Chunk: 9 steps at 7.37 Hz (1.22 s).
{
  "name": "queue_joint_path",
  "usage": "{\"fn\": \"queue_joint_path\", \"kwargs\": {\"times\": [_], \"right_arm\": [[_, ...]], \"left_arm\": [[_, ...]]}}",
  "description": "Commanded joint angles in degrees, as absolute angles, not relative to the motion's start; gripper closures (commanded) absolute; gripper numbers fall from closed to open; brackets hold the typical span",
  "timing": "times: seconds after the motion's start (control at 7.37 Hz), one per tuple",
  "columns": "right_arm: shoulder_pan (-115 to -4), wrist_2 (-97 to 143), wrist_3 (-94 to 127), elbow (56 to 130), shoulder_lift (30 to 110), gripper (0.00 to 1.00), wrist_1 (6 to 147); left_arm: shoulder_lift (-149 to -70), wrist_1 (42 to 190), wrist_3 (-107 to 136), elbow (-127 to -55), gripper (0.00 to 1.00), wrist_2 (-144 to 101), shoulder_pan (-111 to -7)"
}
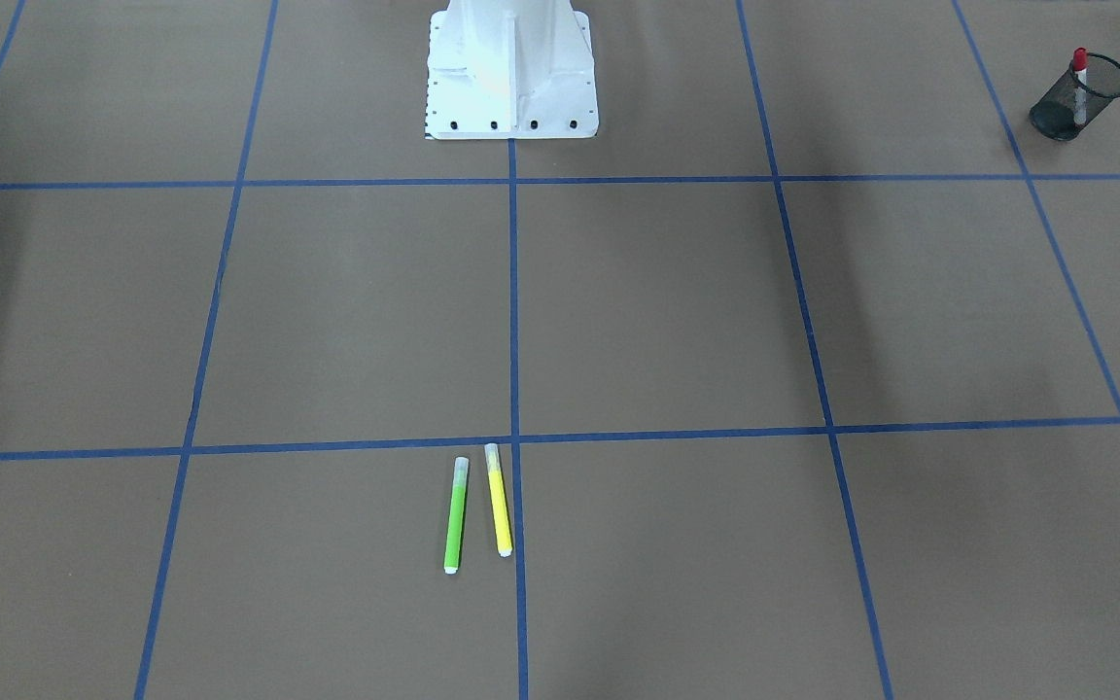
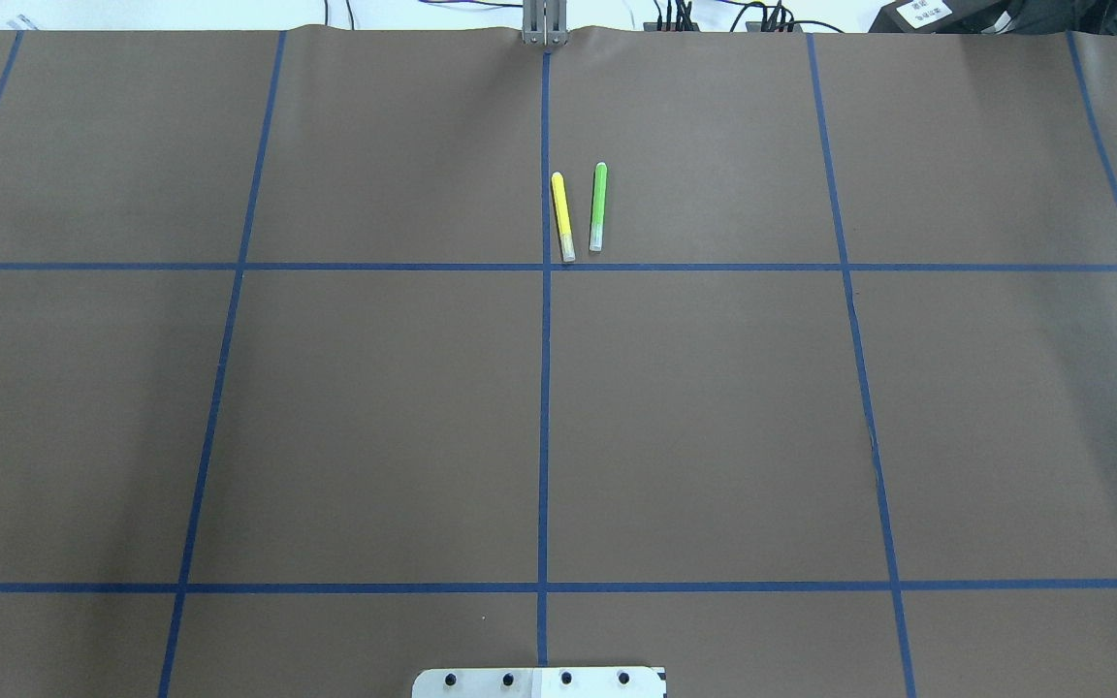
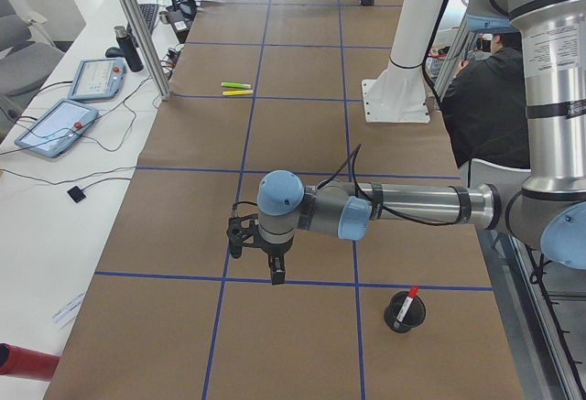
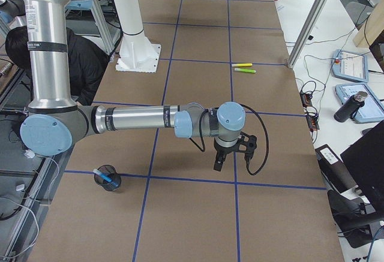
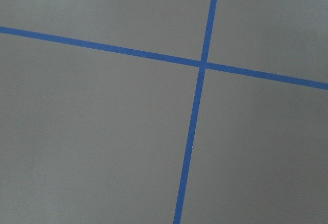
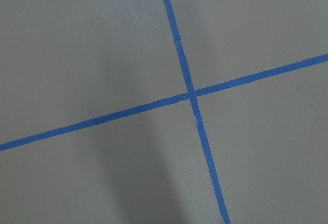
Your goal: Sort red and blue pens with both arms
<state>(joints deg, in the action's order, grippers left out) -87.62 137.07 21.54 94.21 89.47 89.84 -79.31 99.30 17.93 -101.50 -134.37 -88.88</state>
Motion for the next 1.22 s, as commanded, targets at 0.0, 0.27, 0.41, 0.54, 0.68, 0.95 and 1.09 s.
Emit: {"fn": "queue_joint_path", "kwargs": {"times": [0.0,0.27,0.41,0.54,0.68,0.95,1.09], "right_arm": [[-87.6,137.0,21.5,94.0,89.6,0.0,89.8],[-87.6,137.0,21.6,94.0,89.6,0.0,89.8],[-87.6,137.0,21.6,94.0,89.6,0.0,89.8],[-87.6,137.0,21.6,93.9,89.6,0.0,89.8],[-87.6,137.0,21.6,93.9,89.6,0.0,89.8],[-87.6,137.0,21.6,94.0,89.6,0.0,89.7],[-87.6,137.0,21.6,94.0,89.6,0.0,89.7]], "left_arm": [[-78.8,99.0,17.9,-102.8,0.0,-134.4,-88.9],[-80.1,98.9,17.9,-102.3,0.0,-134.2,-88.8],[-82.5,98.8,17.9,-100.6,0.0,-134.0,-88.5],[-85.1,98.8,17.9,-98.2,0.0,-133.9,-88.5],[-87.1,98.8,17.8,-96.1,0.0,-133.8,-88.5],[-87.5,98.9,17.8,-95.7,0.0,-133.8,-88.5],[-87.5,98.9,17.8,-95.7,0.0,-133.8,-88.5]]}}
